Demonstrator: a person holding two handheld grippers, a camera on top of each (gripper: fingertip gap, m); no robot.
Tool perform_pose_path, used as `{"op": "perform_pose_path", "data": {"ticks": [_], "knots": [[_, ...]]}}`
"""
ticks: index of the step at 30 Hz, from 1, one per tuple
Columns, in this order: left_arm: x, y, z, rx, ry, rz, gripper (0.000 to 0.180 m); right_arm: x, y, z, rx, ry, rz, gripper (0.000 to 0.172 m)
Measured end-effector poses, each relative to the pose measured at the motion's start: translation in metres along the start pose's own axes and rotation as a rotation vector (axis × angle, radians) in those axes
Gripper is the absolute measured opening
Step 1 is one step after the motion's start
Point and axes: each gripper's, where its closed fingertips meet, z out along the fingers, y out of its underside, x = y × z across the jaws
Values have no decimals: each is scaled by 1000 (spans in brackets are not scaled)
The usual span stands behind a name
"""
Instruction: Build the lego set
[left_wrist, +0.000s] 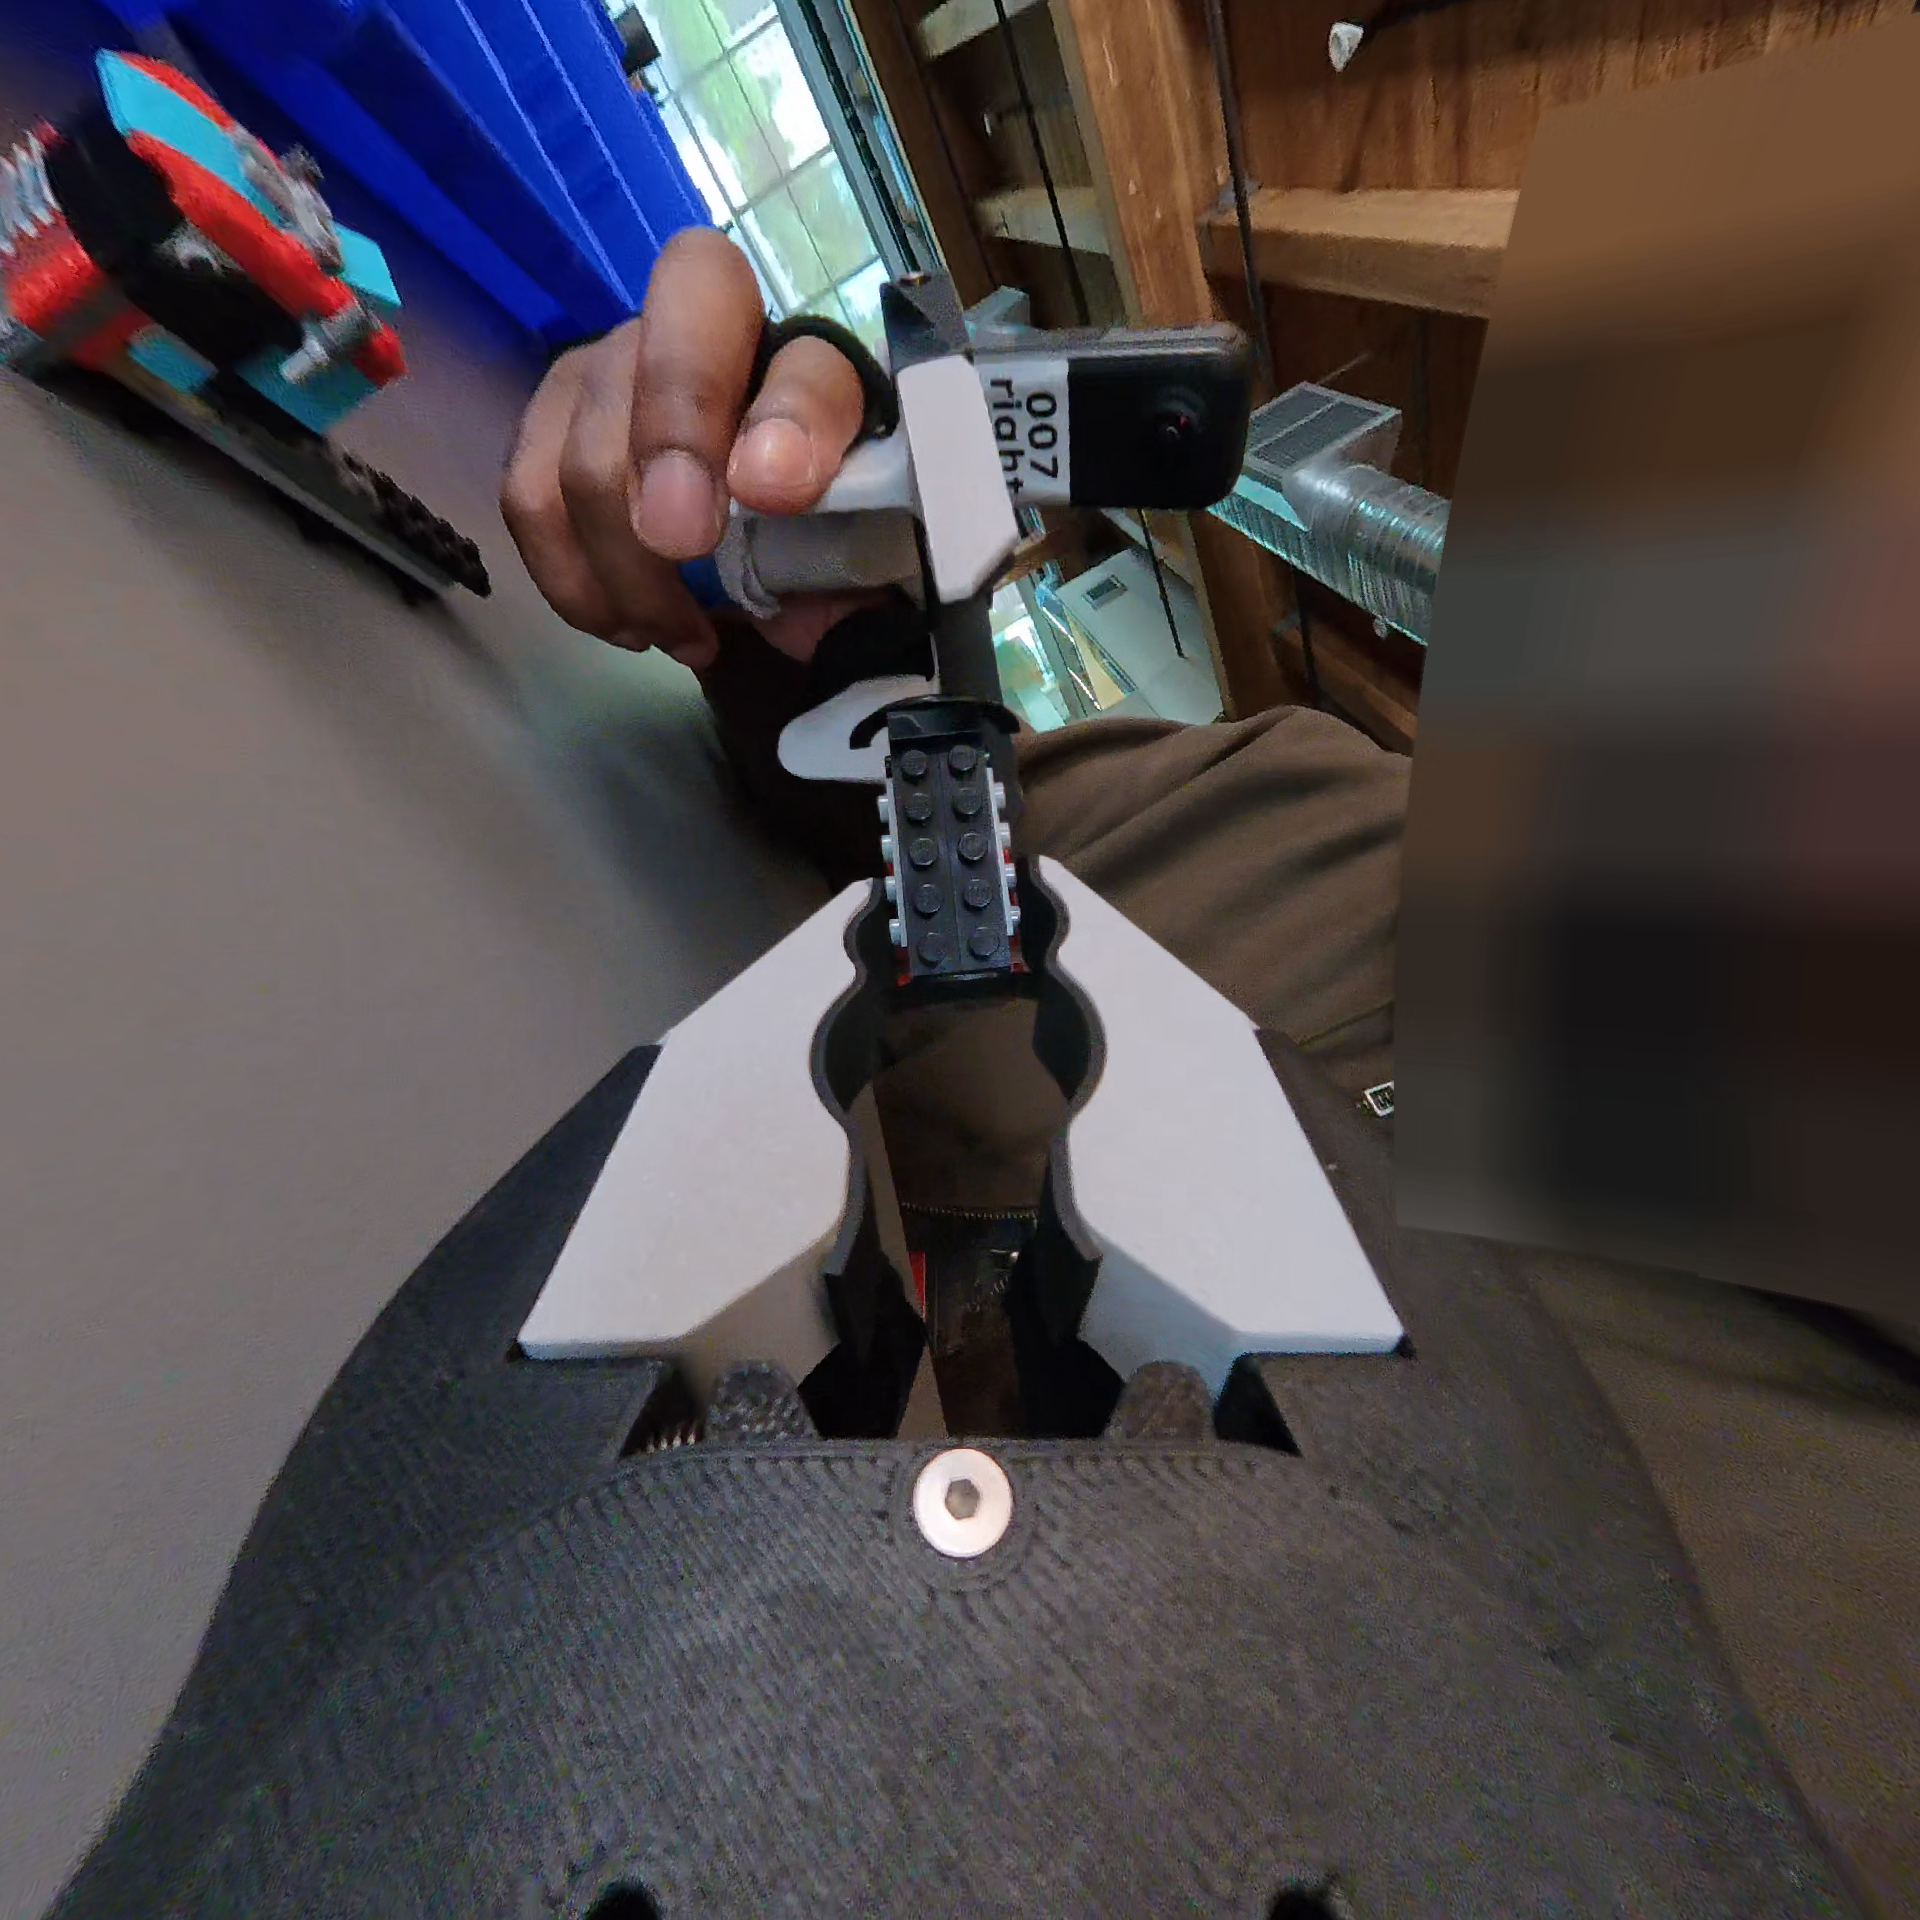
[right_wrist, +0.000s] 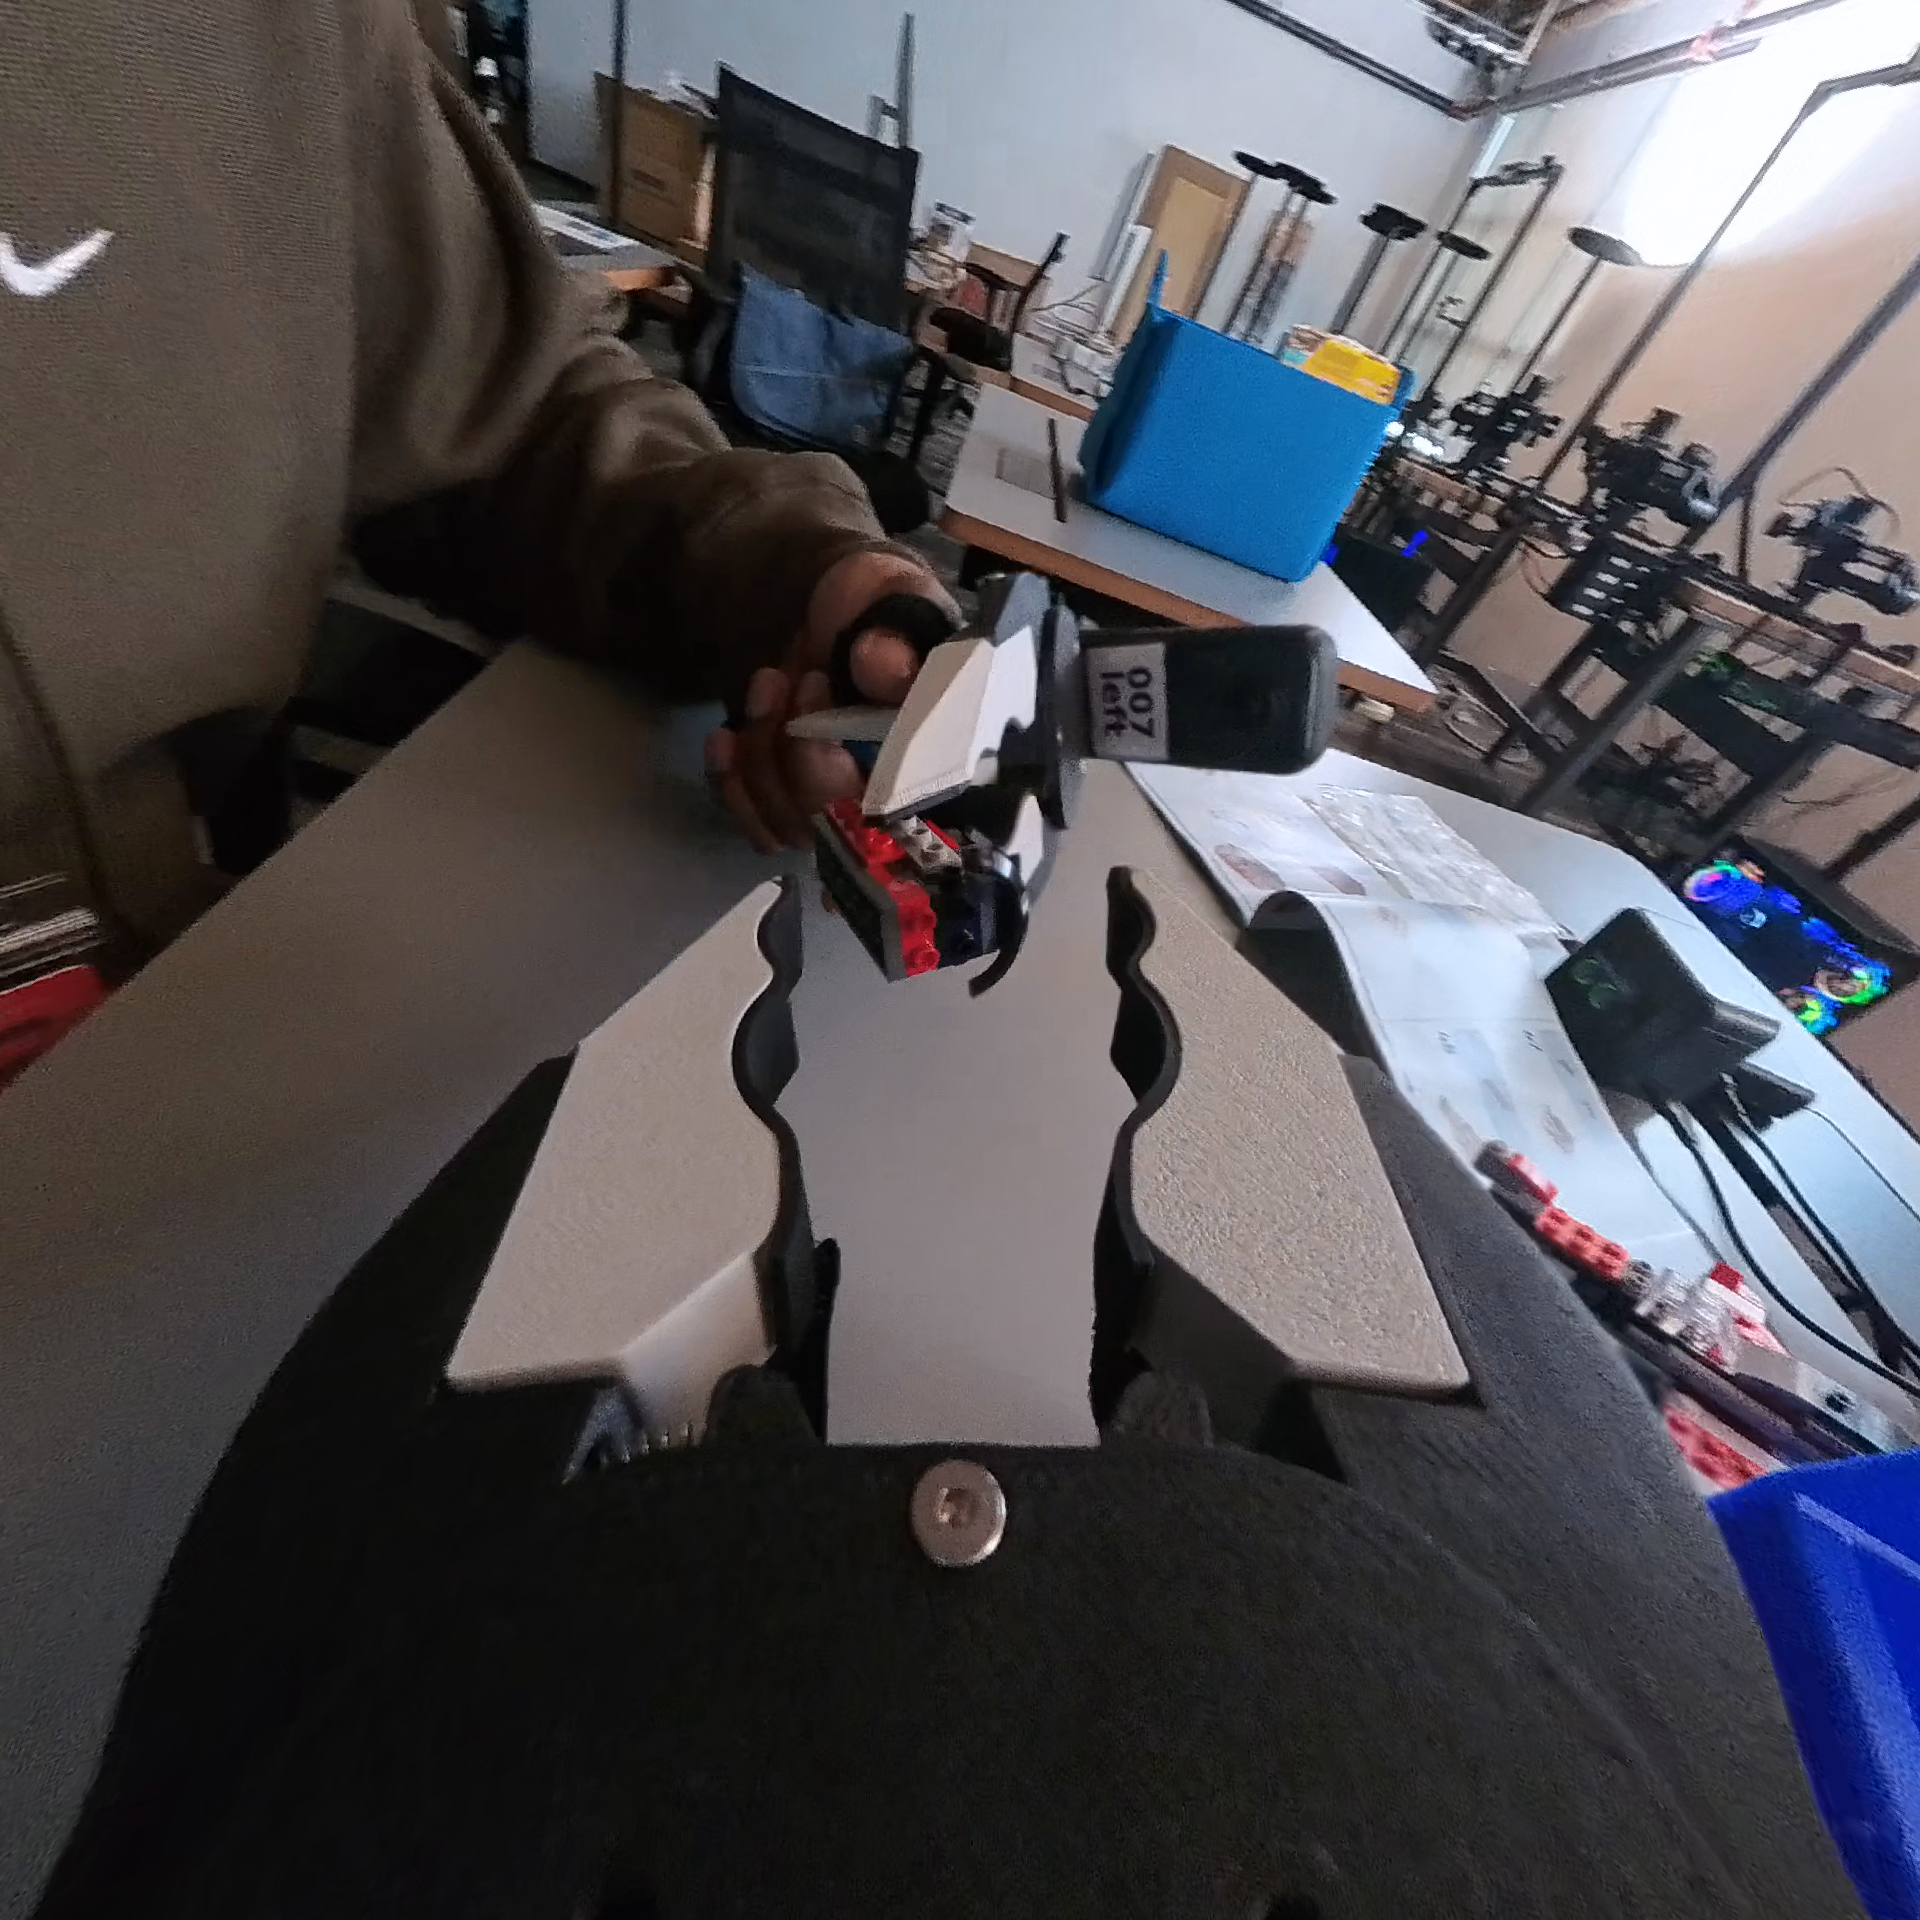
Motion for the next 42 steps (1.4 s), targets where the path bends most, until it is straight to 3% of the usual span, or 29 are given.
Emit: {"op": "perform_pose_path", "data": {"ticks": [7,12,18,24,31,34,37,42], "knots": [[1,4,4,-18,19,-13,24,-7,3,2,-9,-22,-9,36],[0,-2,3,11,1,31,26,-2,2,3,9,3,24,36],[2,-4,3,6,-43,165,45,-2,-1,4,46,18,35,35],[2,-7,3,-12,-162,440,53,1,-5,2,79,46,27,34],[-11,-15,-4,-73,-472,978,63,5,-13,-1,129,99,8,34],[-11,-17,-3,-84,-541,1136,56,4,-16,1,141,119,-15,34],[-7,-15,-1,-82,-546,1221,37,7,-18,0,147,142,-26,34],[-1,-12,-1,-96,-552,1345,36,-1,-21,-1,157,88,-15,33]]}}
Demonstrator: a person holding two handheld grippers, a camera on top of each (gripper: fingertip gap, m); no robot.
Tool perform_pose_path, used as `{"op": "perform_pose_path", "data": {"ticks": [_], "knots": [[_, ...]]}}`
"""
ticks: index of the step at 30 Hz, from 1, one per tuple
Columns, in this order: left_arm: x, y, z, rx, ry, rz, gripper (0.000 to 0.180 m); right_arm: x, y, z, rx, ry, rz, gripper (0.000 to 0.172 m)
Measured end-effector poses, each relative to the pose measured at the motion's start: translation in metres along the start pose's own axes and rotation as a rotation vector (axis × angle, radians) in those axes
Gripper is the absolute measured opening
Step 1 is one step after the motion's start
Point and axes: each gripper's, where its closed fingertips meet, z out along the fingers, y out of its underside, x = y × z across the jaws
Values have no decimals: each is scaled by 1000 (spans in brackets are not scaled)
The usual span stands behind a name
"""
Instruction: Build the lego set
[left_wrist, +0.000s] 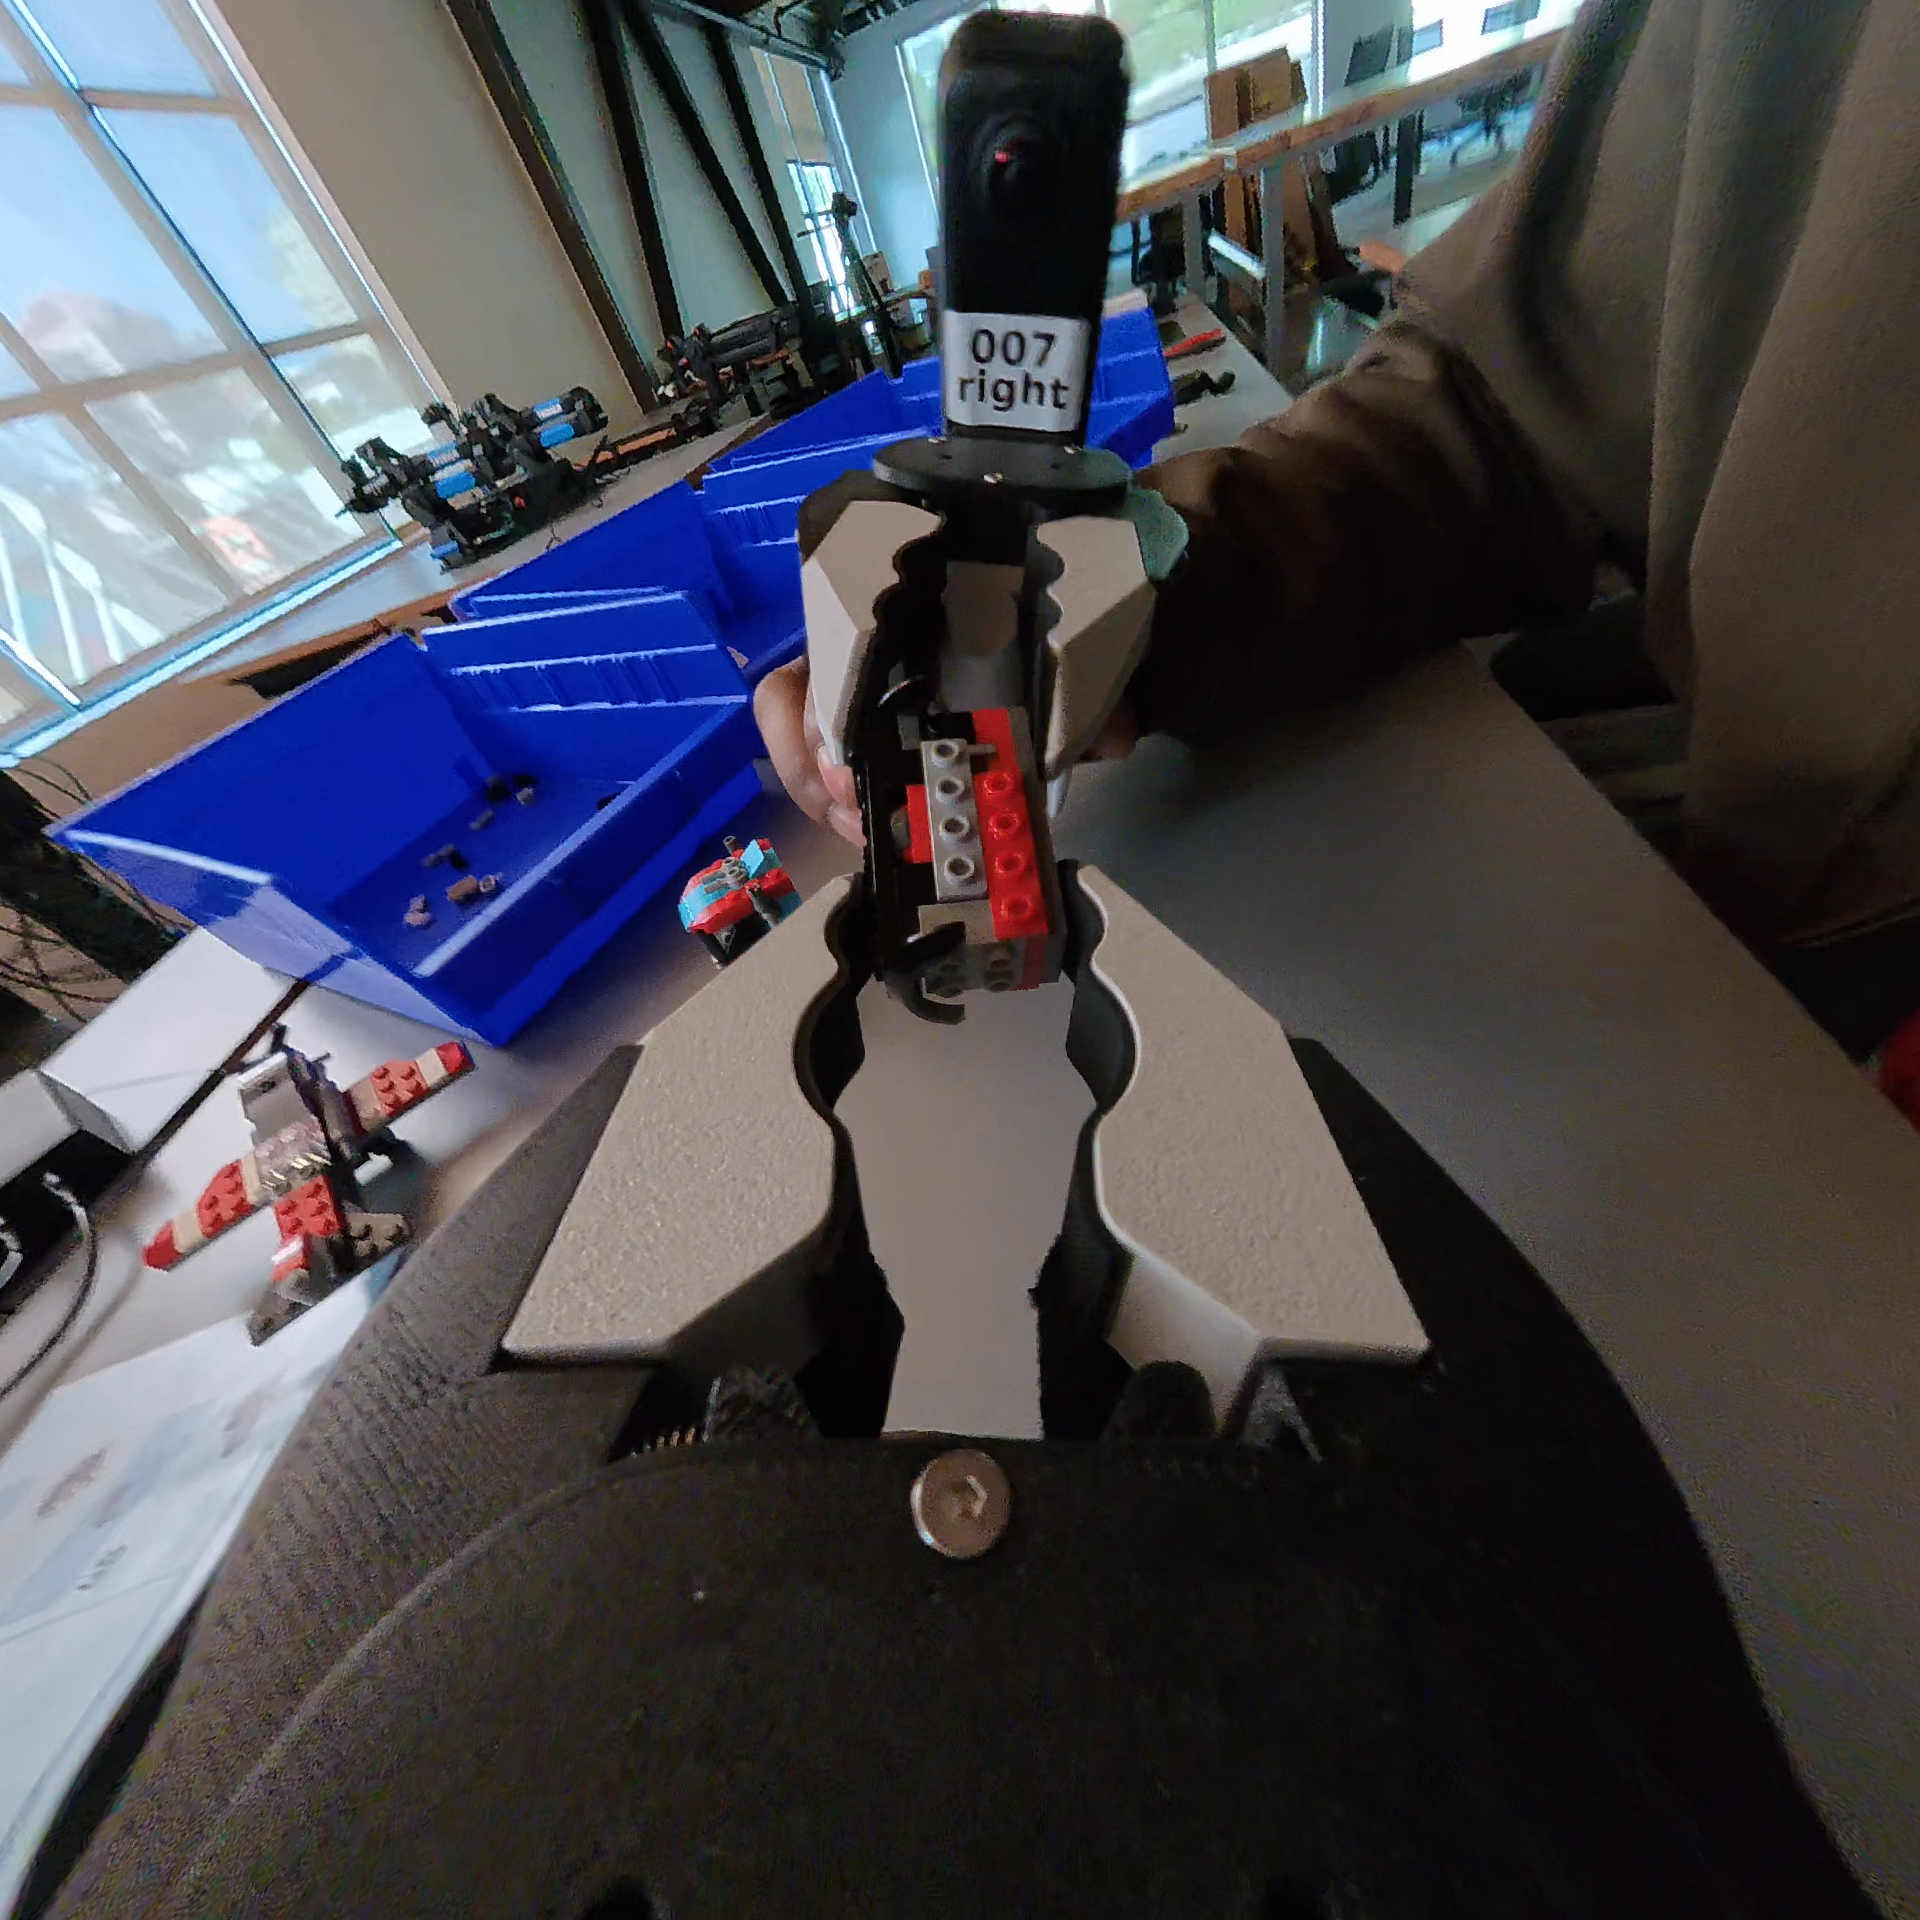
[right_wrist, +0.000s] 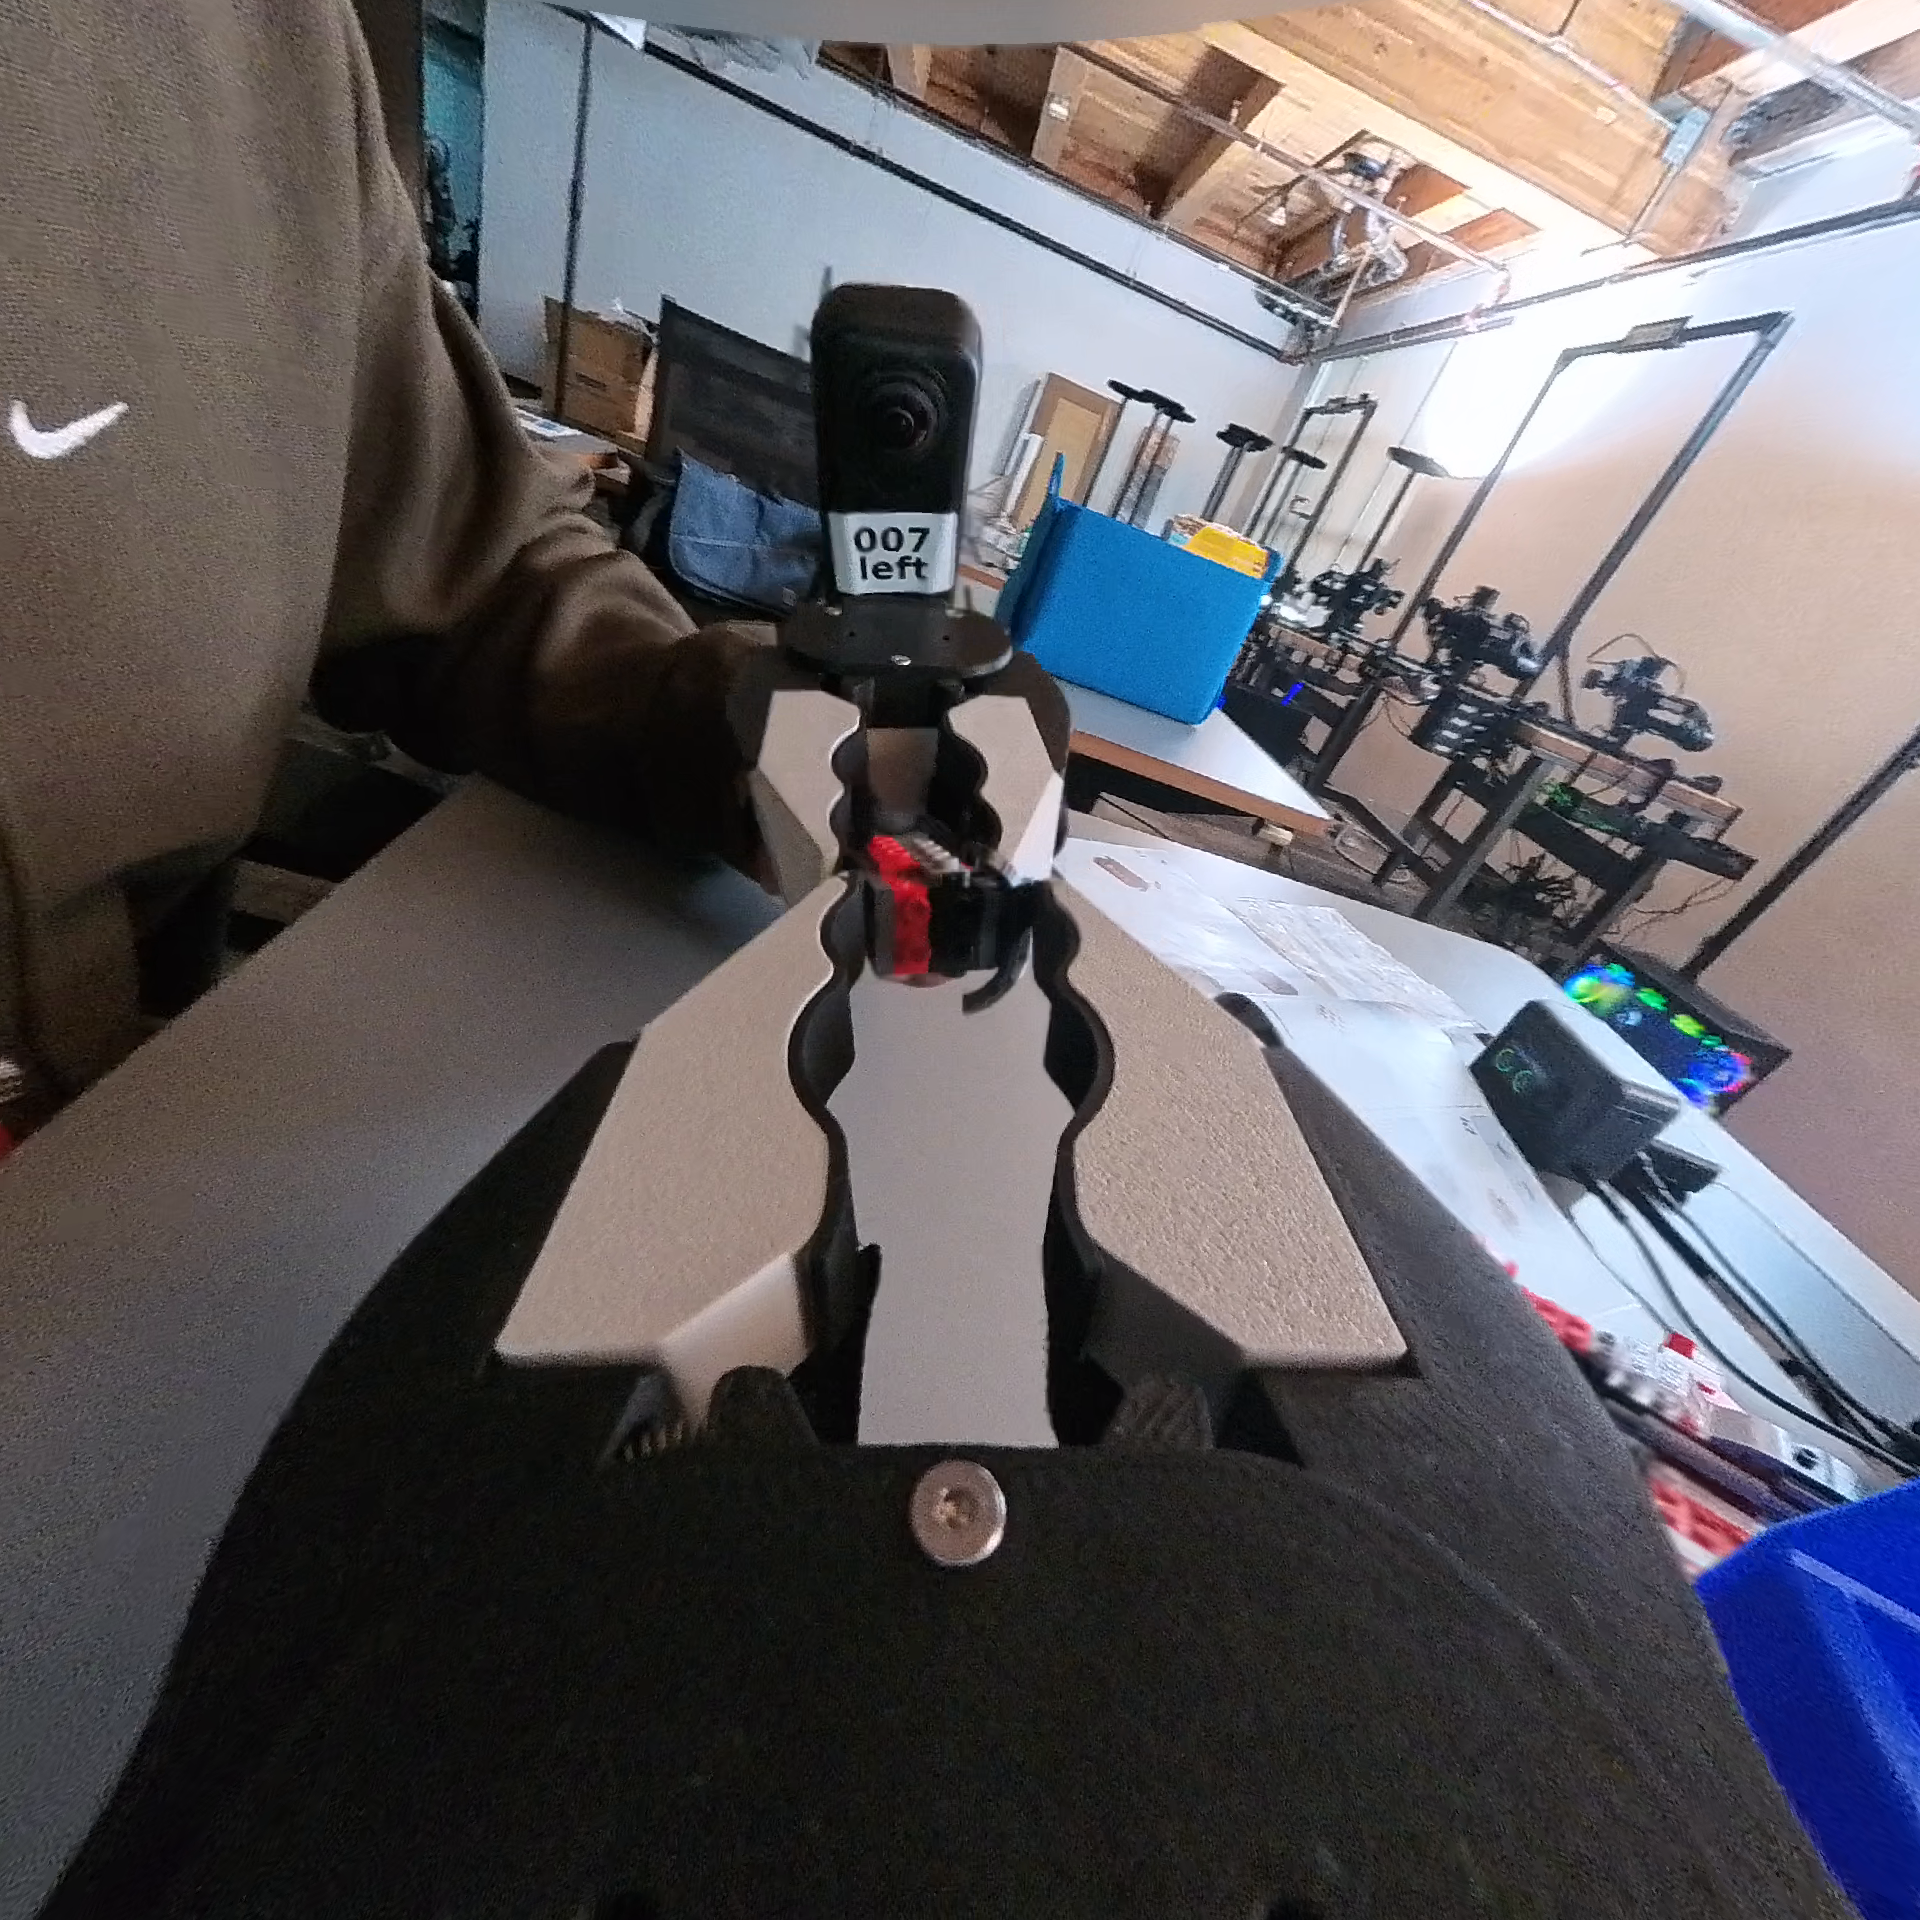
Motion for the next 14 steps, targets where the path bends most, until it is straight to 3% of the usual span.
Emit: {"op": "perform_pose_path", "data": {"ticks": [6,14], "knots": [[17,4,0,-22,93,44,36,-20,-1,-7,-36,-154,32,48],[30,5,-2,-15,188,28,36,-29,4,-10,-79,-192,1,34]]}}
